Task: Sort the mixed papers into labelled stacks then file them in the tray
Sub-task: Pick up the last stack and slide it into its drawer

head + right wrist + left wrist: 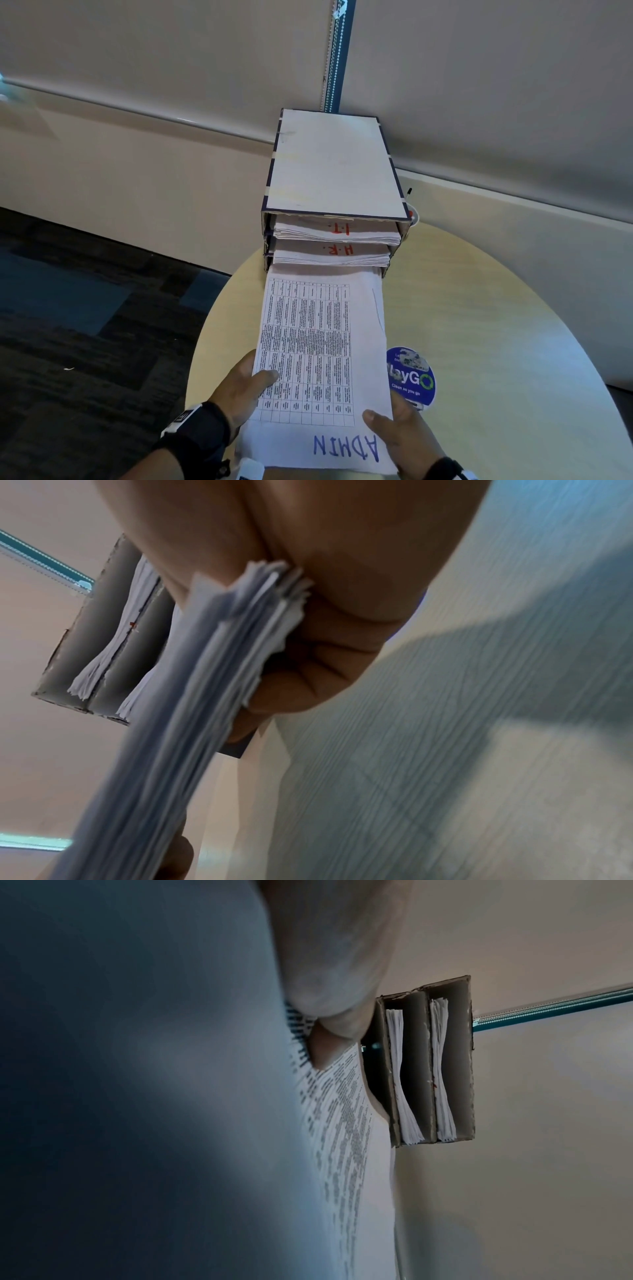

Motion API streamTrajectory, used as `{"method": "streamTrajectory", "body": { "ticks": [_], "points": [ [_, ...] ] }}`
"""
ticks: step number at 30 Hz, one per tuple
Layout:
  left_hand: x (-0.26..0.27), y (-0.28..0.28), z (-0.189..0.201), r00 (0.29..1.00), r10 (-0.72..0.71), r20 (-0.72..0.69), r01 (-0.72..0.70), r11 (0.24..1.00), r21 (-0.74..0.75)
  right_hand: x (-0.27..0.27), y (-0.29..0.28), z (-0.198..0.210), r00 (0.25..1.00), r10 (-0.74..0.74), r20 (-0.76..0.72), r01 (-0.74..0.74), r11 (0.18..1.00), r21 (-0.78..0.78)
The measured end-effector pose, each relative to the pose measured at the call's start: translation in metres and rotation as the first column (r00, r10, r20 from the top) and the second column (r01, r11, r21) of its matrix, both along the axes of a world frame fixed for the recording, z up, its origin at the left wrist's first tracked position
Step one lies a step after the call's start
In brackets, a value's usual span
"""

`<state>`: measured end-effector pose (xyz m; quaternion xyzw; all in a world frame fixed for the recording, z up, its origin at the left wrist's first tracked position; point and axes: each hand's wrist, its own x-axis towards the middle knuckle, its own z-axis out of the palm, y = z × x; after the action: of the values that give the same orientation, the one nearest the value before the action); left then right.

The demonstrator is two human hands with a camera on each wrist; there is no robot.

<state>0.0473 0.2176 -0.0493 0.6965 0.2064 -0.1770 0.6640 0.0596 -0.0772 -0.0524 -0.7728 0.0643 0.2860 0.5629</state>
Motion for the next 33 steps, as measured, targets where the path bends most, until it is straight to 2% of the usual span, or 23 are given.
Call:
{"method": "streamTrajectory", "body": {
  "ticks": [2,6,10,12,15,17,19,21,24,26,29,31,32,33],
  "points": [
    [0.001,0.002,0.002,1.0,0.014,-0.012,-0.014,1.0,-0.018,0.001,0.0,0.002,1.0,-0.017,0.015,0.017,0.999,0.036],
    [0.017,0.003,0.014,1.0,0.012,-0.011,-0.012,0.999,-0.032,0.015,0.007,0.012,0.988,-0.116,-0.1,0.134,0.969,0.206],
    [0.045,0.002,0.034,0.996,0.09,0.026,-0.089,0.995,-0.048,0.047,0.017,0.027,0.988,-0.145,-0.053,0.152,0.967,0.203],
    [0.053,0.005,0.038,0.987,0.156,-0.025,-0.158,0.979,-0.127,0.066,0.022,0.036,0.985,-0.173,-0.013,0.172,0.967,0.188],
    [0.051,0.007,0.039,0.97,0.206,-0.131,-0.242,0.891,-0.385,0.096,0.03,0.045,0.978,-0.204,0.033,0.197,0.968,0.157],
    [0.049,0.002,0.042,0.976,0.152,-0.154,-0.205,0.877,-0.434,0.113,0.035,0.048,0.982,-0.184,0.048,0.178,0.977,0.117],
    [0.051,0.0,0.044,0.978,0.141,-0.156,-0.194,0.889,-0.415,0.126,0.039,0.048,0.983,-0.183,0.014,0.18,0.976,0.122],
    [0.063,-0.002,0.043,0.963,0.201,-0.179,-0.257,0.885,-0.389,0.13,0.041,0.051,0.963,-0.254,-0.089,0.269,0.929,0.255],
    [0.081,-0.004,0.046,0.937,0.296,-0.185,-0.346,0.849,-0.399,0.115,0.044,0.055,0.893,-0.321,-0.316,0.446,0.736,0.51],
    [0.09,-0.006,0.047,0.925,0.337,-0.176,-0.38,0.821,-0.426,0.103,0.049,0.052,0.863,-0.32,-0.391,0.5,0.659,0.562],
    [0.101,-0.01,0.046,0.905,0.383,-0.186,-0.421,0.744,-0.519,0.102,0.061,0.043,0.849,-0.37,-0.378,0.525,0.674,0.52],
    [0.104,-0.012,0.04,0.874,0.416,-0.251,-0.478,0.644,-0.597,0.112,0.067,0.045,0.84,-0.414,-0.349,0.542,0.67,0.507],
    [0.105,-0.012,0.038,0.868,0.405,-0.289,-0.492,0.618,-0.613,0.116,0.069,0.048,0.843,-0.415,-0.342,0.538,0.666,0.518],
    [0.107,-0.013,0.037,0.872,0.372,-0.318,-0.489,0.632,-0.601,0.119,0.07,0.05,0.847,-0.413,-0.335,0.531,0.665,0.525]
  ]
}}
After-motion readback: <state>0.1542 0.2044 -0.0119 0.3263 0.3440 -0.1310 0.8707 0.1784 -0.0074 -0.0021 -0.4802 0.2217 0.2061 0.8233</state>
